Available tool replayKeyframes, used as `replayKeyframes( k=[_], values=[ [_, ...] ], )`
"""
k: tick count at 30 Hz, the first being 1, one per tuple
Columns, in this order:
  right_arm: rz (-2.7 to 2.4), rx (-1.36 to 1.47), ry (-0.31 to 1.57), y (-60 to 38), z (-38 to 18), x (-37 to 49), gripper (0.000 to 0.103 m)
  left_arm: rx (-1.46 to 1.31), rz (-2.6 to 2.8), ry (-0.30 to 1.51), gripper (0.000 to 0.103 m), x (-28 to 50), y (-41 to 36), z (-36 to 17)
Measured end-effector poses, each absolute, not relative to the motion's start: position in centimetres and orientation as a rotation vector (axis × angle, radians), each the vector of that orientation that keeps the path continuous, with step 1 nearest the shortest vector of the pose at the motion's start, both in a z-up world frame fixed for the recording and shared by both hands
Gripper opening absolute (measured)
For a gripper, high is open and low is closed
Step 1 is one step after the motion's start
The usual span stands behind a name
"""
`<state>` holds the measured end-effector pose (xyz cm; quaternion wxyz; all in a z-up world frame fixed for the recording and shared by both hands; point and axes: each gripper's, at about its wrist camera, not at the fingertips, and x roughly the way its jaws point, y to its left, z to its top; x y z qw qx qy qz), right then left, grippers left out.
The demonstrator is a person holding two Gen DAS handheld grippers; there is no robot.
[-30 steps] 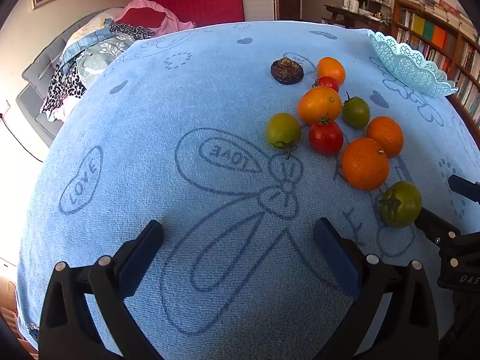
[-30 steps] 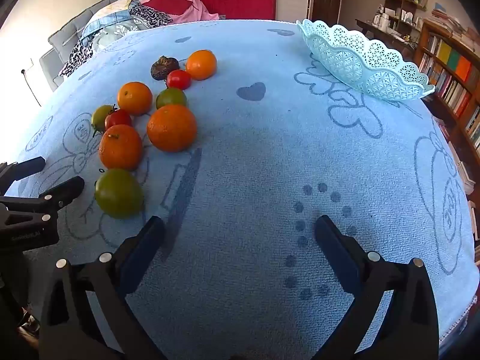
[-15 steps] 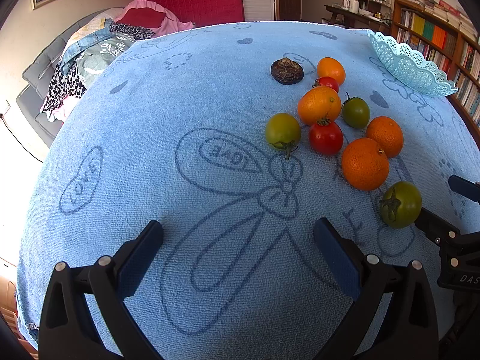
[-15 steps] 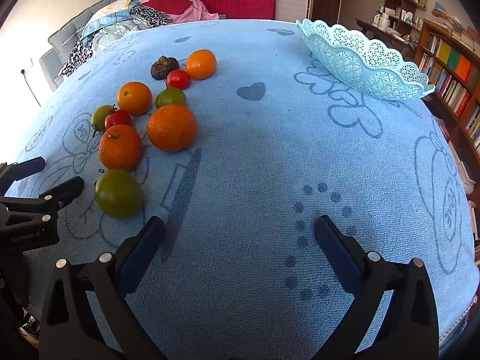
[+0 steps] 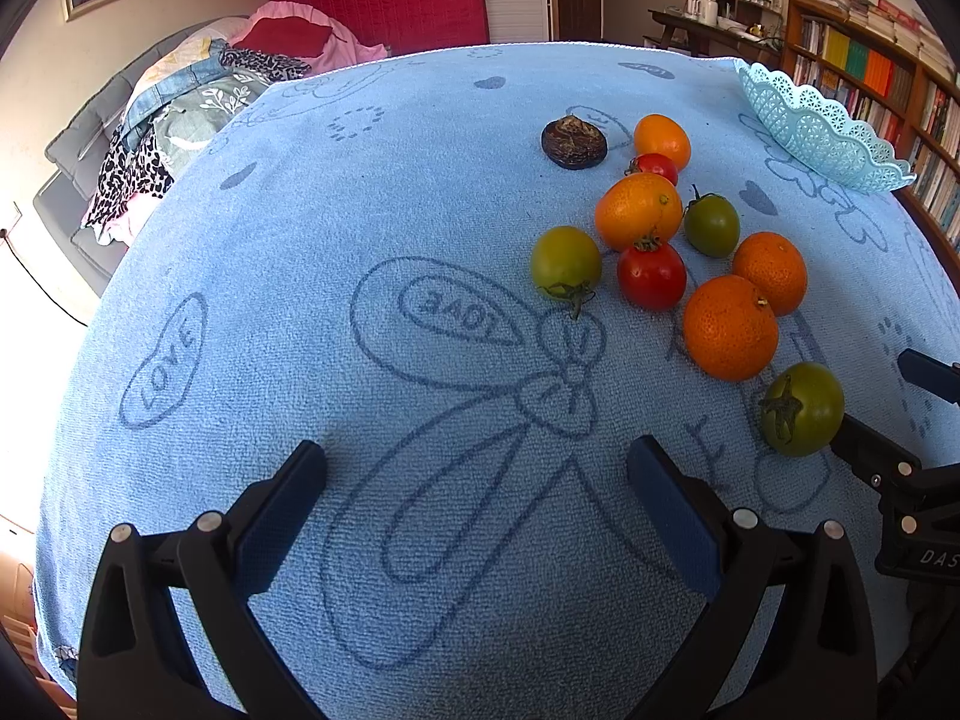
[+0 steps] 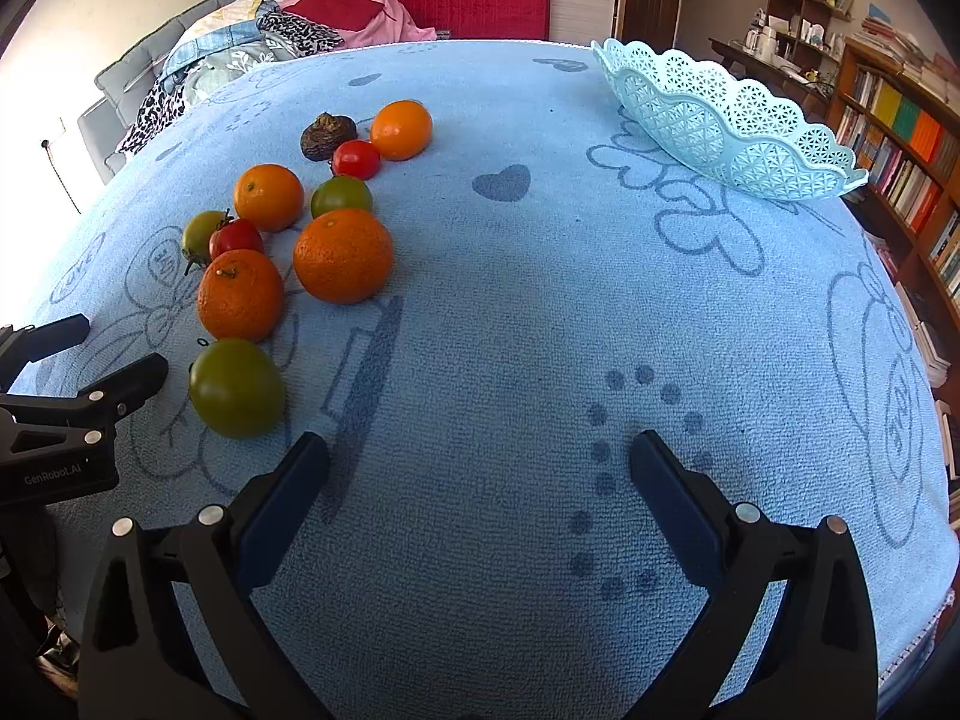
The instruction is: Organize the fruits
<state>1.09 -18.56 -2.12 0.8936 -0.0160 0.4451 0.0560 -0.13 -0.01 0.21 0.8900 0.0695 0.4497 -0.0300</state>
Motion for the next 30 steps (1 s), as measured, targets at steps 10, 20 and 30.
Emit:
replayKeyframes(
  k=[10, 20, 30],
  values=[
    [0.116, -0.033, 0.923, -18.48, -2.05, 1.0, 0.101, 0.143, -0.062, 0.932, 0.098, -0.17, -0.14, 0.34],
    [0.116, -0.033, 0.922, -18.49, -2.06, 1.01, 0.101, 0.143, -0.062, 0.932, 0.098, -0.18, -0.2, 0.34],
    [0.119, -0.031, 0.924, -18.56, -2.09, 1.02, 0.101, 0.143, -0.062, 0.932, 0.098, -0.18, -0.15, 0.34]
  ],
)
